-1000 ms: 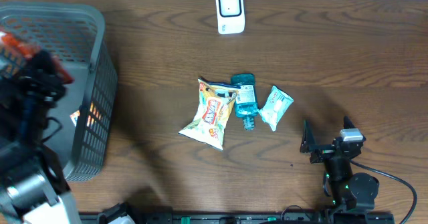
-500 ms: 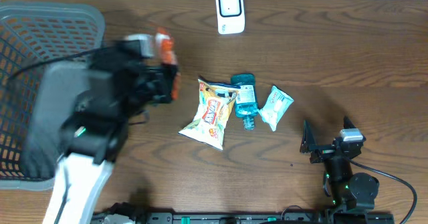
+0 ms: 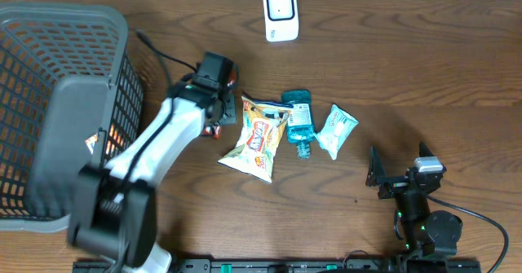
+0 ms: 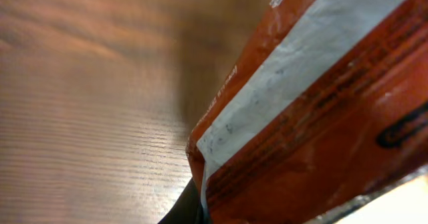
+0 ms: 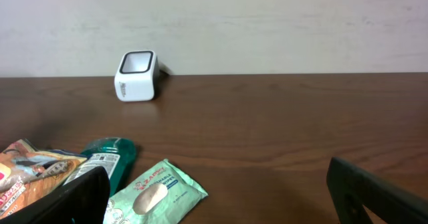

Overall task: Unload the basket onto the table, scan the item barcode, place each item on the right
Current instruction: 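Carry the red packet to the snack bag and release it, then withdraw the left gripper back into the basket, then grasp the orange-white Kleenex tissue pack in the basket with left gripper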

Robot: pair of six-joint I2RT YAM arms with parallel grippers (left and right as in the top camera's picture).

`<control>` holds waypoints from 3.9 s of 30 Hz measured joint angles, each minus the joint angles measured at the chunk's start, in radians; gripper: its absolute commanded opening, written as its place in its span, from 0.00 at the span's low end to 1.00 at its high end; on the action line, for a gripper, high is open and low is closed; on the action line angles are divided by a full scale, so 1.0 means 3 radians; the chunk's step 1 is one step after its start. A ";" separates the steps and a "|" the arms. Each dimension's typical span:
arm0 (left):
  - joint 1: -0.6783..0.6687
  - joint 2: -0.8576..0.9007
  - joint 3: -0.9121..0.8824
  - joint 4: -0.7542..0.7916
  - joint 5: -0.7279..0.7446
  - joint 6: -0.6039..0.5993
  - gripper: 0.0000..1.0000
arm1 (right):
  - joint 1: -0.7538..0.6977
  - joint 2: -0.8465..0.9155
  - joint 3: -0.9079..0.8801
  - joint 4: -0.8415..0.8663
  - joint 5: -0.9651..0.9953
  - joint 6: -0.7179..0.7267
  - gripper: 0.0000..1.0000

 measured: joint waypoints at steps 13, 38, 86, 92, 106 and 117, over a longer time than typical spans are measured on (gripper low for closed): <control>-0.0003 0.0596 0.0057 0.0071 -0.0041 -0.0120 0.42 | 0.0000 0.0000 0.0000 0.0000 0.0000 0.0000 0.99; -0.0005 -0.1391 0.0036 0.0226 0.0050 -0.0122 0.98 | 0.0000 -0.0001 0.0000 0.0000 0.0000 0.0001 0.99; 0.2984 -0.0039 0.1039 -0.1559 0.0678 -0.1113 0.98 | 0.0000 0.0000 0.0000 0.0000 0.0003 0.0000 0.99; 0.2778 0.0140 0.1038 -0.1648 0.0680 -0.1956 0.98 | 0.0000 0.0000 0.0000 0.0000 0.0003 0.0000 0.99; 0.2368 0.0502 0.1038 -0.1633 0.0295 -0.3563 0.98 | 0.0000 0.0000 0.0000 0.0000 0.0003 0.0000 0.99; 0.2356 0.0968 0.1085 -0.1546 0.0113 -0.3875 0.86 | 0.0000 -0.0001 0.0000 0.0000 0.0004 0.0000 0.99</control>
